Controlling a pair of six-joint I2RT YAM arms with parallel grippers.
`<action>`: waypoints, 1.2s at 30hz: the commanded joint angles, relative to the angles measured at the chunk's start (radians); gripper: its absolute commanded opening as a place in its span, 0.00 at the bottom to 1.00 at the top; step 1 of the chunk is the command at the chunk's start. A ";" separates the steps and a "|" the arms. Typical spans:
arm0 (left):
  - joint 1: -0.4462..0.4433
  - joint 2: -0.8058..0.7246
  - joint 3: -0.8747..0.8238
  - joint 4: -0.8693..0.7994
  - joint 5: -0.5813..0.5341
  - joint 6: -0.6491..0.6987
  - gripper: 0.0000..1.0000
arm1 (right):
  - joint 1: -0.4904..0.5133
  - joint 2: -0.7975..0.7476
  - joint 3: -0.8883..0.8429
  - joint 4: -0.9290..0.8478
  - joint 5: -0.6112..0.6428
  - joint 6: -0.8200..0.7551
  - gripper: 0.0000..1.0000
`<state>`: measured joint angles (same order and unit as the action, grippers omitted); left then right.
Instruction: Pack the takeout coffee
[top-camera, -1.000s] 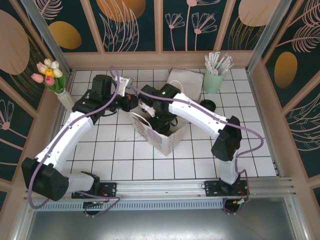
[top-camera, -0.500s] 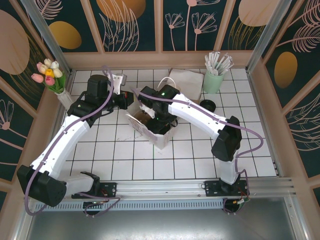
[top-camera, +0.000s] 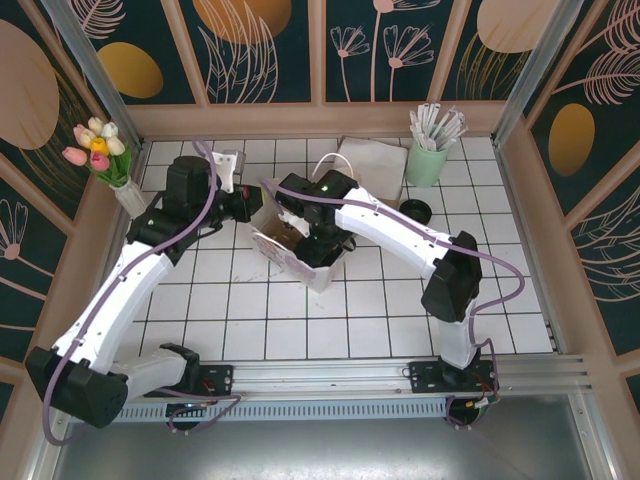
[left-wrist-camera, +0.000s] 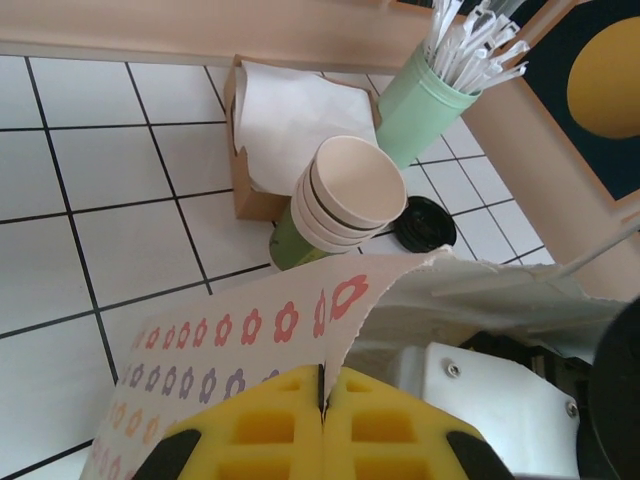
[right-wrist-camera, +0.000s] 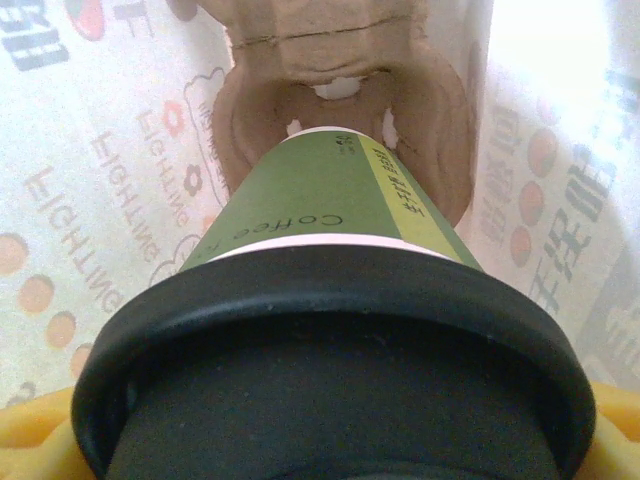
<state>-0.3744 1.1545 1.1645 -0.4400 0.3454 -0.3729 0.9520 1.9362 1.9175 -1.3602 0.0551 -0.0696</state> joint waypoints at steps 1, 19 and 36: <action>-0.004 -0.027 -0.015 0.064 -0.015 -0.025 0.00 | 0.004 0.032 -0.004 -0.013 0.059 -0.018 0.52; -0.004 -0.039 -0.037 0.073 -0.026 -0.017 0.00 | 0.000 0.030 -0.059 0.028 0.097 0.014 0.53; -0.004 -0.033 -0.051 0.103 0.010 0.014 0.00 | -0.011 0.028 -0.042 0.050 0.076 0.003 0.52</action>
<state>-0.3782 1.1328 1.1206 -0.3851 0.3397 -0.3756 0.9424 1.9671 1.8561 -1.2976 0.1310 -0.0692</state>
